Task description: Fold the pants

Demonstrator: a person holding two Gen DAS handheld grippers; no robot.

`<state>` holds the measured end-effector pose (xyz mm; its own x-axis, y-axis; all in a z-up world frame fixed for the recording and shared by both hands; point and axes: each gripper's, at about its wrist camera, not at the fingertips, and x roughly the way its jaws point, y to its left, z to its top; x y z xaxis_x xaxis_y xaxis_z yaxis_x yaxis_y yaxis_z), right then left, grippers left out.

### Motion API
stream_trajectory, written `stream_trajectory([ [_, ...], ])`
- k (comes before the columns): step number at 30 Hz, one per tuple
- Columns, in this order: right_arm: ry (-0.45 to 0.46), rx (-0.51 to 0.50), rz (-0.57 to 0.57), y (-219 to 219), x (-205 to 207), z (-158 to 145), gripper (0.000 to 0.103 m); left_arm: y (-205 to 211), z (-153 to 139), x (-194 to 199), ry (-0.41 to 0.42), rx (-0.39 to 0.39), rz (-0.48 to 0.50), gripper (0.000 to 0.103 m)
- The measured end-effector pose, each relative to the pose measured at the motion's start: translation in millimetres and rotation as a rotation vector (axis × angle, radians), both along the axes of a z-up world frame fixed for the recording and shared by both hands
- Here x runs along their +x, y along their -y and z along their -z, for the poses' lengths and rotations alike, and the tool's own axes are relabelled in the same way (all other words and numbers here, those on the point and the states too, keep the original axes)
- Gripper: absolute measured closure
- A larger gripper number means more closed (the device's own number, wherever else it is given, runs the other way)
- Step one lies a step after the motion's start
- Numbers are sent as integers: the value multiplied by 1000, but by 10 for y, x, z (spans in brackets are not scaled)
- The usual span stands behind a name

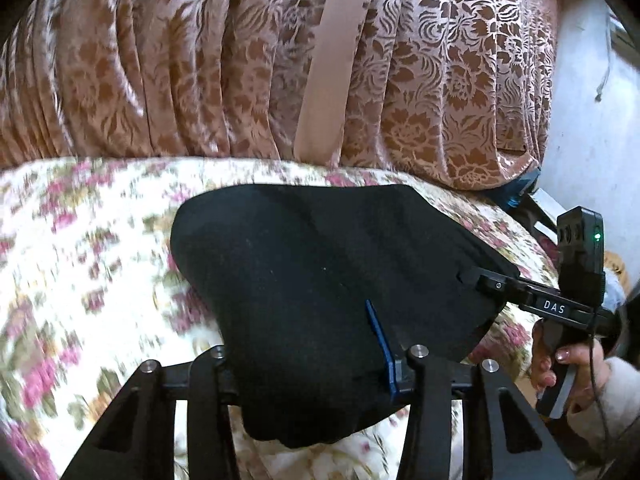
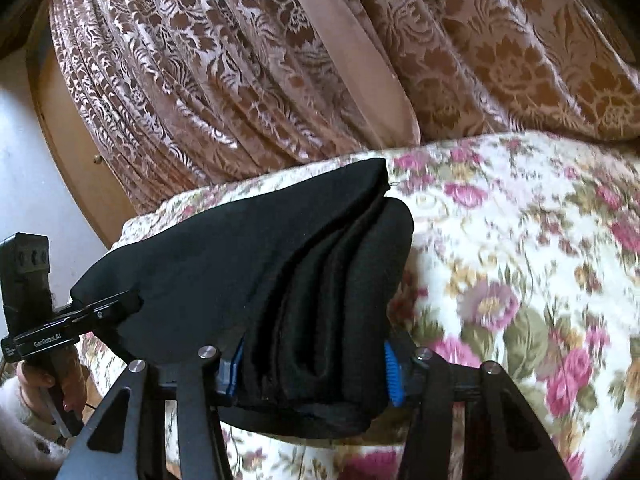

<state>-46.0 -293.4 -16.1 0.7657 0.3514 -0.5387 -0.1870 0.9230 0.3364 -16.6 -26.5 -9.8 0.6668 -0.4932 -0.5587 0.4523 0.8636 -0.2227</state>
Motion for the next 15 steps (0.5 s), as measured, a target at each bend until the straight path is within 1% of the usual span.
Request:
stream_trajectory([
  [4,30,-13,0,-24,180,-57,51,11,-129,190,42,14,-13,56],
  [7,49,-16,0,-46,386,-95,51,27,-196,392,71,39,-19,56],
  [12,84,-3,24,-61,880,-143,51,41,-250,834,107,57,-53,56],
  [15,98,11,62,-70,1231,-159,51,114,-256,1167,136,97,-67,56],
])
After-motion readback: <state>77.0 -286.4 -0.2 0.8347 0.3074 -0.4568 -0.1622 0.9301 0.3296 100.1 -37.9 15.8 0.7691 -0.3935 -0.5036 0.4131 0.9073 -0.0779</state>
